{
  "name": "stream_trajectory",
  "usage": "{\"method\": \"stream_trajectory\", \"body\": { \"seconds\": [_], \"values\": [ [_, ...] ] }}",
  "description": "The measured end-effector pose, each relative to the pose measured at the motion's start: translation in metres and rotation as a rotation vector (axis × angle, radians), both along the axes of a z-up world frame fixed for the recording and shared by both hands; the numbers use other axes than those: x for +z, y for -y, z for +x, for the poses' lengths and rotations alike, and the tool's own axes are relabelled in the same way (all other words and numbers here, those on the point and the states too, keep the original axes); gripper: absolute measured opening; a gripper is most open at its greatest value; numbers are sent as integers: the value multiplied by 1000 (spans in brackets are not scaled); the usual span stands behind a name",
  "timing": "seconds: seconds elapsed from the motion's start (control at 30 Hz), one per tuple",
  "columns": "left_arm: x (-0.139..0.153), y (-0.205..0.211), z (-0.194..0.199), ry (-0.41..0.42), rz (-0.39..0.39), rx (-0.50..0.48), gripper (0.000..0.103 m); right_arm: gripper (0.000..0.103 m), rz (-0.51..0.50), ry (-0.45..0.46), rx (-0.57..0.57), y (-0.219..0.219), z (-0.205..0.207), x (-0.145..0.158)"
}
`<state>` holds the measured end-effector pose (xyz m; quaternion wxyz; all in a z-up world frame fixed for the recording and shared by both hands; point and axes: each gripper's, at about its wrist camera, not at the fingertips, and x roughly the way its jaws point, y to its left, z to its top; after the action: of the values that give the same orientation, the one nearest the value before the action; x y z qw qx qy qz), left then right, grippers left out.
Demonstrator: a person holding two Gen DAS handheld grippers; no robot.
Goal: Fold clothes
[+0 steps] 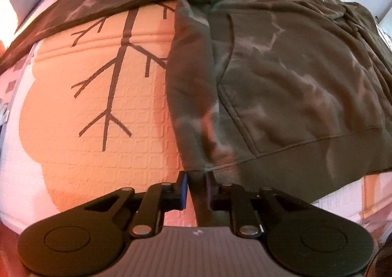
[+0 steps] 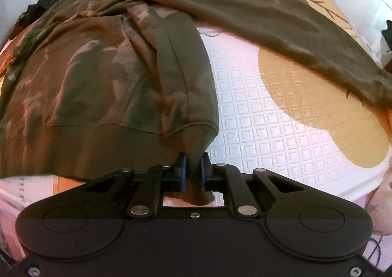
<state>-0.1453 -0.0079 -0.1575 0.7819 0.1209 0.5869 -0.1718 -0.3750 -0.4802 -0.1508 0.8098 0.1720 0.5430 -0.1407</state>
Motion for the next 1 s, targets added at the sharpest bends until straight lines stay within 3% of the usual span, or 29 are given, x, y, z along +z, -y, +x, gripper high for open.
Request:
{"method": "stream_trajectory", "body": {
  "seconds": [0.3,0.6,0.7,0.9,1.0],
  "values": [
    [2,-7,-13,9,43,-24,15,8,-28,30,51,-9,-16,5],
    [2,-13,-40,87,105,-47,14,8,-34,122,30,-2,-33,-2],
    [-3,-20,-45,77,144,-34,7,8,-32,146,15,-3,-38,-4],
    [-2,-39,-55,85,78,-5,7,8,-43,164,35,-11,-45,-3],
    [3,-36,-55,111,56,-11,13,8,-44,161,35,-13,-48,-3]
  ]
}}
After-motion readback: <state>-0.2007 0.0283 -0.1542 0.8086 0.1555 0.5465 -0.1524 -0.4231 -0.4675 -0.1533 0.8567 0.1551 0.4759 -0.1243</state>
